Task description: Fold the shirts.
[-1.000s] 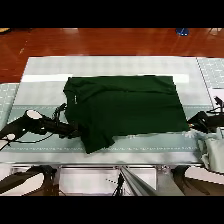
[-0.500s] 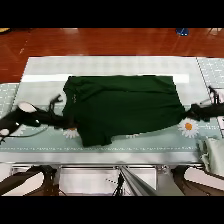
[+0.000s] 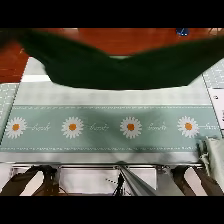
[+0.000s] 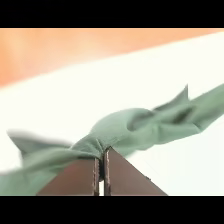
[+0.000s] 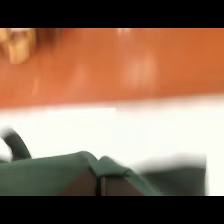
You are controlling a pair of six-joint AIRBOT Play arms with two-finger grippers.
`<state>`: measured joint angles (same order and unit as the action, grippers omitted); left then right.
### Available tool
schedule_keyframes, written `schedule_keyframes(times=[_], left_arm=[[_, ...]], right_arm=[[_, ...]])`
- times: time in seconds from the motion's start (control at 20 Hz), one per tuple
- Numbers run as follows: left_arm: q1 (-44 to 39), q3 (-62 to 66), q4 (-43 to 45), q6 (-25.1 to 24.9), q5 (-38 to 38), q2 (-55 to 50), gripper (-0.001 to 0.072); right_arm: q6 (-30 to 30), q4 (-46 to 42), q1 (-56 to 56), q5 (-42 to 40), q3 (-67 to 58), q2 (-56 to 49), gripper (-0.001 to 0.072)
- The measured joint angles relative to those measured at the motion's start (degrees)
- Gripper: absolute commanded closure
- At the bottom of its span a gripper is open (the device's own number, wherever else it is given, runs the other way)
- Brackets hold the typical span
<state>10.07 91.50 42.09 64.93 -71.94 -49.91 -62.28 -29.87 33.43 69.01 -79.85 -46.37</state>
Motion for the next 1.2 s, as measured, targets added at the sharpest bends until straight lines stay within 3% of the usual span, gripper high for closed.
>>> schedule_keyframes(times=[0.15, 0.3, 0.4, 0.6, 0.75, 0.9, 1.05, 1.2], left_arm=[[0.44, 13.40, 5.70, 1.77, 0.04, 3.34, 0.0674], [0.63, 20.20, 11.50, 4.74, 0.11, 7.63, 0.0675], [0.68, 22.18, 15.96, 7.56, -1.81, 10.45, 0.0675], [0.70, 23.43, 23.17, 11.19, -12.44, 13.09, 0.0675], [0.70, 20.85, 25.66, 12.52, -22.21, 12.24, 0.0675], [0.70, 14.86, 26.18, 13.00, -27.41, 9.92, 0.0675], [0.35, 6.95, 23.50, 13.09, -28.50, 5.73, 0.0674], [-2.05, 0.42, 21.11, 12.85, -24.94, -0.81, 0.0674]], right_arm=[[-2.51, -3.80, 0.00, -4.79, -7.76, 7.21, 0.0686], [-8.52, -14.40, 0.00, -6.19, -14.93, 12.61, 0.0686], [-12.85, -22.58, 0.00, -4.63, -18.49, 14.97, 0.0686], [-17.94, -30.97, 0.00, 4.39, -21.81, 16.98, 0.0687], [-18.84, -33.55, -0.07, 16.46, -22.51, 14.78, 0.0687], [-18.95, -34.18, -0.07, 24.50, -22.80, 9.79, 0.0687], [-18.75, -33.94, -0.07, 28.33, -22.88, 2.10, 0.0688], [-18.58, -33.55, -0.48, 30.67, -22.93, -7.32, 0.0688]])
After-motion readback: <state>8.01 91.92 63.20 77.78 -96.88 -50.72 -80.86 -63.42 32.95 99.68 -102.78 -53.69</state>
